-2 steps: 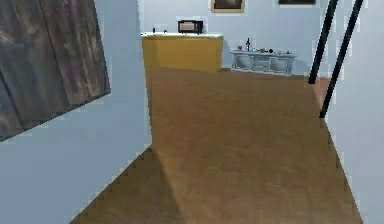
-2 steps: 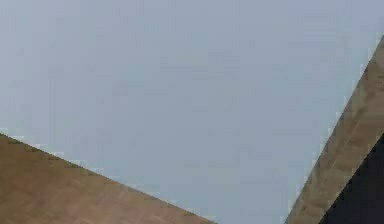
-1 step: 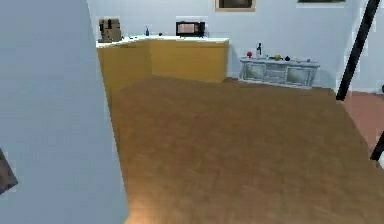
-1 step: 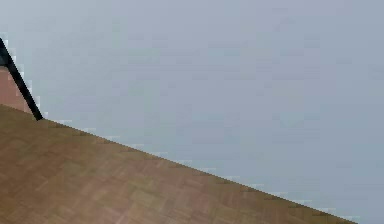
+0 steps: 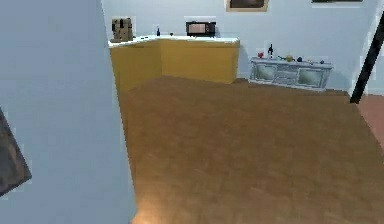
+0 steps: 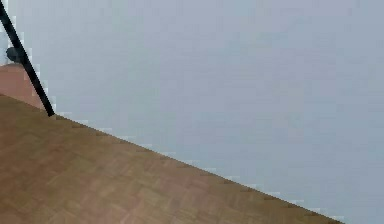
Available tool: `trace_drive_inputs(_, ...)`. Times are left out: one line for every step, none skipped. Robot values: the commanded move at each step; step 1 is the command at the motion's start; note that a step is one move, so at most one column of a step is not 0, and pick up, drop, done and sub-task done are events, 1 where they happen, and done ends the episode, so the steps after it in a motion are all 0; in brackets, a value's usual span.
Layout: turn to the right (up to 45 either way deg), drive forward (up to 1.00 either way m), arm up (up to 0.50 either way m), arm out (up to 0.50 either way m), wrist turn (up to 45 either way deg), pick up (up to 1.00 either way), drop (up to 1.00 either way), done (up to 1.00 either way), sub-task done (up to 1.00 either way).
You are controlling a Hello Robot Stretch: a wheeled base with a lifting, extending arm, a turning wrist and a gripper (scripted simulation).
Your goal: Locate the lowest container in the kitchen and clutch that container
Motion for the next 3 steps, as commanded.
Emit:
trace_drive_inputs(9.0,0.00,0.00,0.00,0.0,0.00,0.00,0.00,0.00)
trace_drive_inputs(0.0,1.00,0.00,0.00,0.0,0.00,0.00,0.00,0.00)
trace_drive_inputs(6.0,0.00,0.00,0.00,0.0,0.00,0.00,0.00,0.00)
